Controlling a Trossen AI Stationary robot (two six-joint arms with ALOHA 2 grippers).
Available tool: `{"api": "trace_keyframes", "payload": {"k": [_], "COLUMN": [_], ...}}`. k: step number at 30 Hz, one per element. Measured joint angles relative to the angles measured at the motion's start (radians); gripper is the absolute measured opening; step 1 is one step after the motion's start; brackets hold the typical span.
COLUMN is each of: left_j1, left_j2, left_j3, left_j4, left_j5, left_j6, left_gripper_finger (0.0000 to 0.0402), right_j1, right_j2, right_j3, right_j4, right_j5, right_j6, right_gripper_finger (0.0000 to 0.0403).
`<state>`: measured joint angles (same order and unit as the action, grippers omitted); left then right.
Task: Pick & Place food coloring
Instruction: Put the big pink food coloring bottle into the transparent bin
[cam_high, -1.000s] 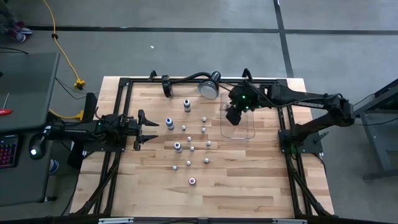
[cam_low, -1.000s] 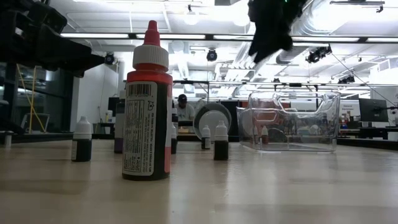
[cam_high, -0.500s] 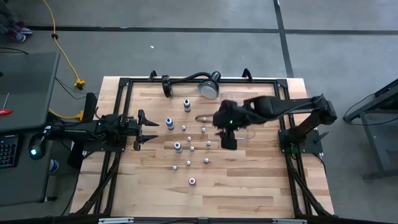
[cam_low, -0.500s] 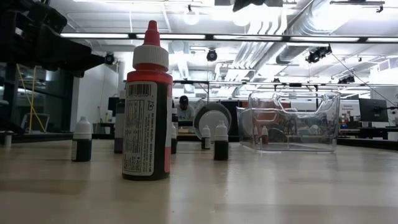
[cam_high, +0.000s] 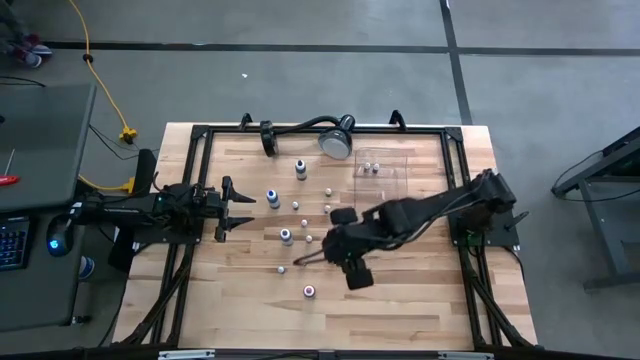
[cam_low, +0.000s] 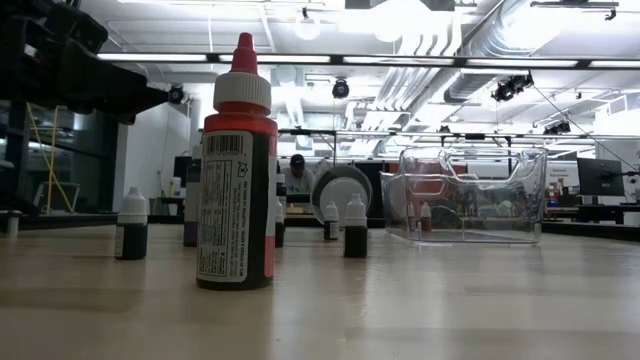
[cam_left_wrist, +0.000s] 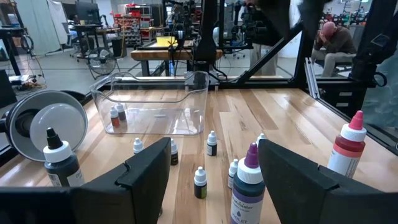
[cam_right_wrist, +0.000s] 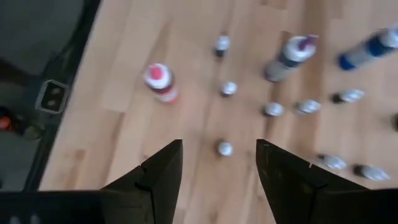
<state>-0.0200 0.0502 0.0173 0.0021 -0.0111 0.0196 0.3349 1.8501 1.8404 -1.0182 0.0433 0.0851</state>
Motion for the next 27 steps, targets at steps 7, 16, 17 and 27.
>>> {"api": "trace_keyframes", "payload": {"k": [7, 16, 17, 27], "left_j1": [0.000, 0.000, 0.000, 0.000], "left_j2": [0.000, 0.000, 0.000, 0.000], "left_j3": [0.000, 0.000, 0.000, 0.000], "left_j4": [0.000, 0.000, 0.000, 0.000], "left_j5": [0.000, 0.000, 0.000, 0.000], "left_j6": [0.000, 0.000, 0.000, 0.000], "left_gripper_finger": [0.0239, 0.0239, 0.0239, 0.0239], "right_j1": [0.037, 0.045, 0.045, 0.030], "right_j2": [0.090, 0.185, 0.197, 0.365], "right_j3": [0.000, 0.001, 0.011, 0.299], "right_j4": [0.057, 0.135, 0.133, -0.017], "right_j5": [-0.077, -0.118, -0.121, -0.120], "right_j6": [-0.091, -0.185, -0.190, -0.235], "right_gripper_finger": [0.0193, 0.0193, 0.0193, 0.0193]}}
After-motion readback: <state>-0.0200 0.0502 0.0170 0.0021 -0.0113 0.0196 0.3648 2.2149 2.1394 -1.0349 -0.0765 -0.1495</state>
